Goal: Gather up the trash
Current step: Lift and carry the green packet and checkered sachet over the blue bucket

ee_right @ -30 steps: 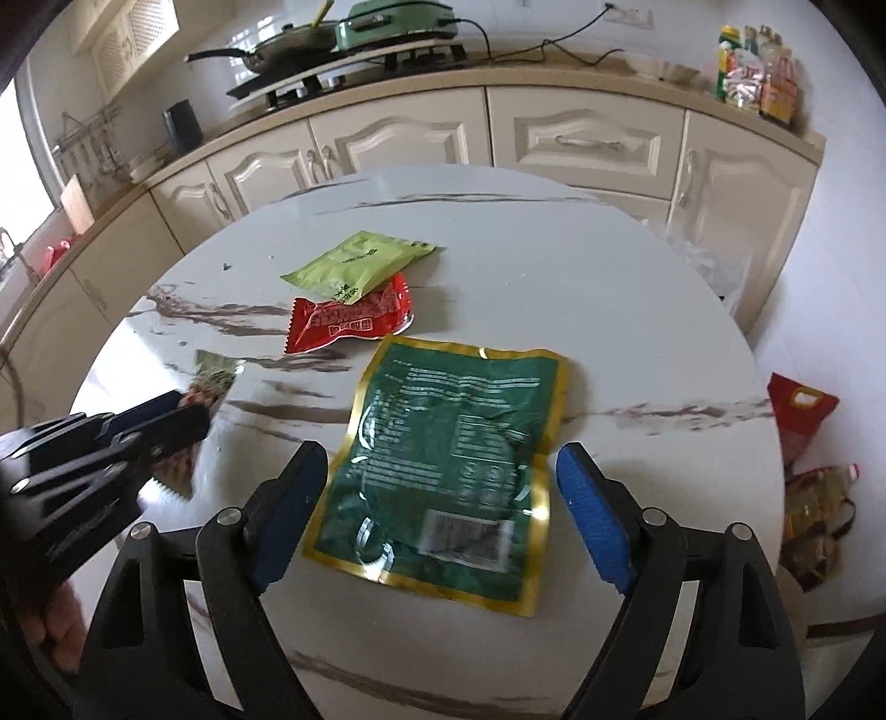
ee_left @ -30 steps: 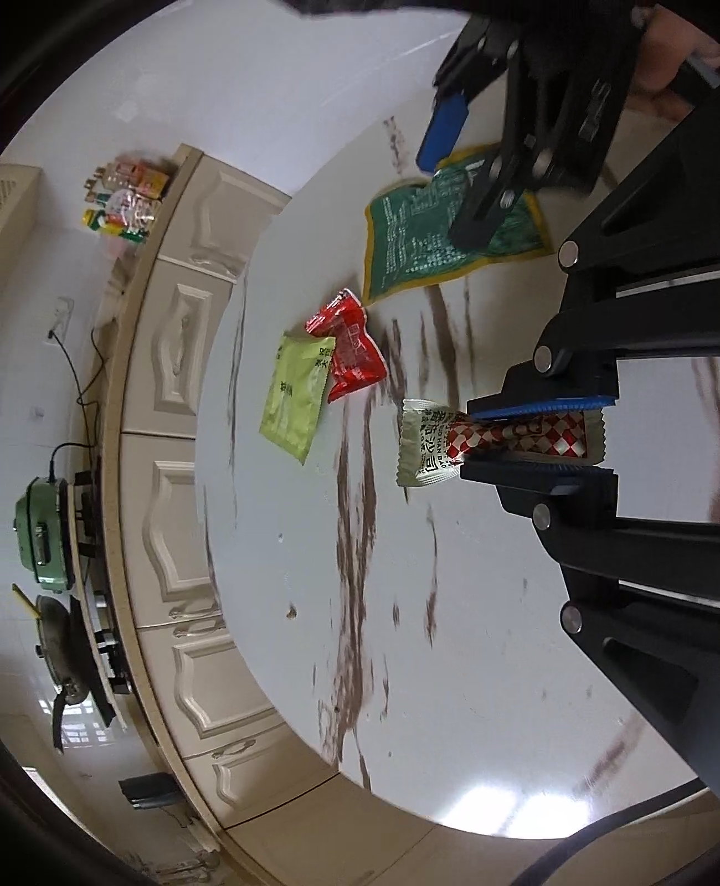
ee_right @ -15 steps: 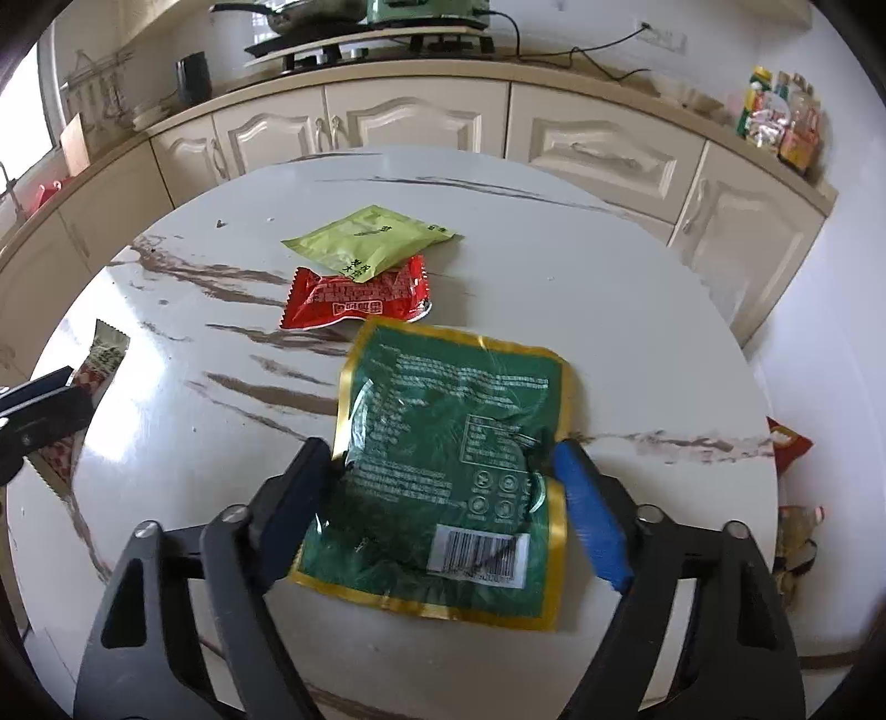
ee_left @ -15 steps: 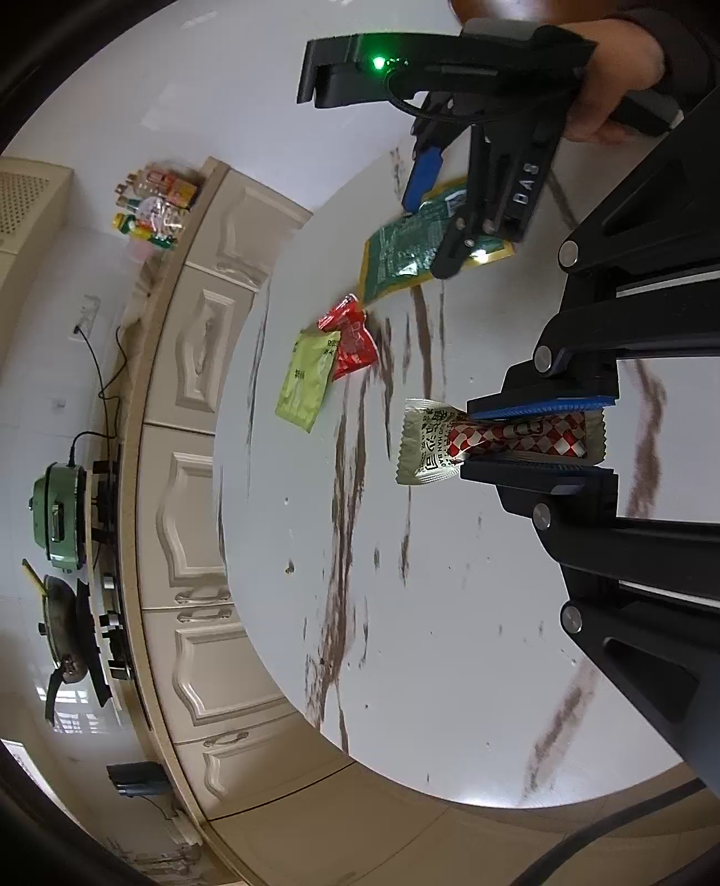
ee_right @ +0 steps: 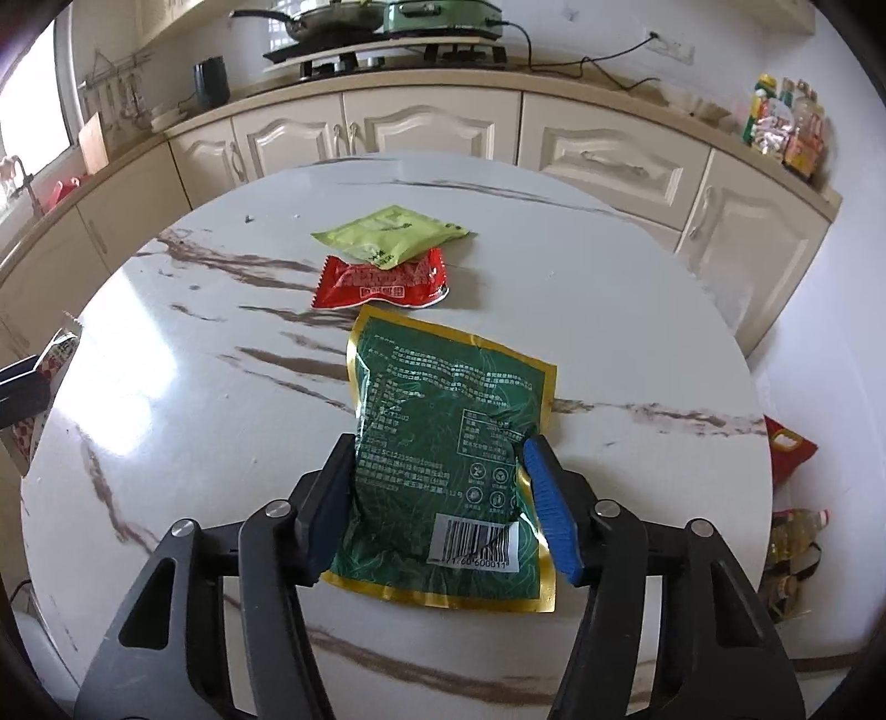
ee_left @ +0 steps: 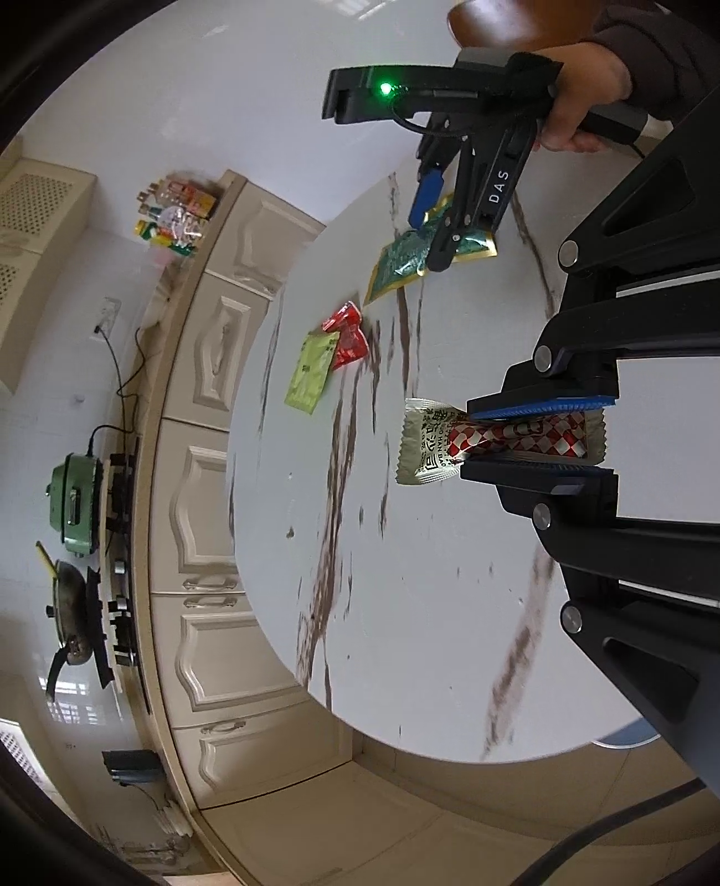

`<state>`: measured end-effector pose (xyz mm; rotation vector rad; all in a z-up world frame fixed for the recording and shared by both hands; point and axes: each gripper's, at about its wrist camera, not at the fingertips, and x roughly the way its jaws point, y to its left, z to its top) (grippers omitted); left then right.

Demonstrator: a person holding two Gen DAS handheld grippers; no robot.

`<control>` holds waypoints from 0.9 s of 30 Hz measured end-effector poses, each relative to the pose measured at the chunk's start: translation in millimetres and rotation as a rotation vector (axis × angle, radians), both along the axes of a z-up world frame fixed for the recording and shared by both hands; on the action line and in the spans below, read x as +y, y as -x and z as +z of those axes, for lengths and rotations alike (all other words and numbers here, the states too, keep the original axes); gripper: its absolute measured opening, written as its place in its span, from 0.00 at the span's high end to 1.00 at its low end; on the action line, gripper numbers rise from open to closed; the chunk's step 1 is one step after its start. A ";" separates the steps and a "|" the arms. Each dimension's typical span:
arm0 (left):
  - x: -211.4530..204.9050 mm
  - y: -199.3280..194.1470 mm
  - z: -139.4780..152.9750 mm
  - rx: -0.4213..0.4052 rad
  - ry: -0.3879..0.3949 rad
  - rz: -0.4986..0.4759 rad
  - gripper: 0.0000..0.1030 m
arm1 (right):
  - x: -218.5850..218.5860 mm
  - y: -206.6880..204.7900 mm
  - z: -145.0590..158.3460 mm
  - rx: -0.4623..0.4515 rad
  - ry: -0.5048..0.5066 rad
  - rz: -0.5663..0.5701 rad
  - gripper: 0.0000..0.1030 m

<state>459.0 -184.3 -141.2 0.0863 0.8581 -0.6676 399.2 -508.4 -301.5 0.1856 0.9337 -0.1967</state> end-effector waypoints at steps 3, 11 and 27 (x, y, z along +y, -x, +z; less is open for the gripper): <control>14.1 8.3 7.3 -0.010 0.006 0.007 0.90 | 3.8 5.9 4.2 -0.010 0.000 0.003 0.46; 53.2 30.9 24.2 -0.028 0.027 0.019 0.90 | 18.8 20.0 26.7 -0.068 -0.065 0.024 0.46; 243.1 56.6 31.1 -0.049 0.033 0.279 0.90 | 229.1 -12.7 117.1 -0.282 -0.123 0.431 0.46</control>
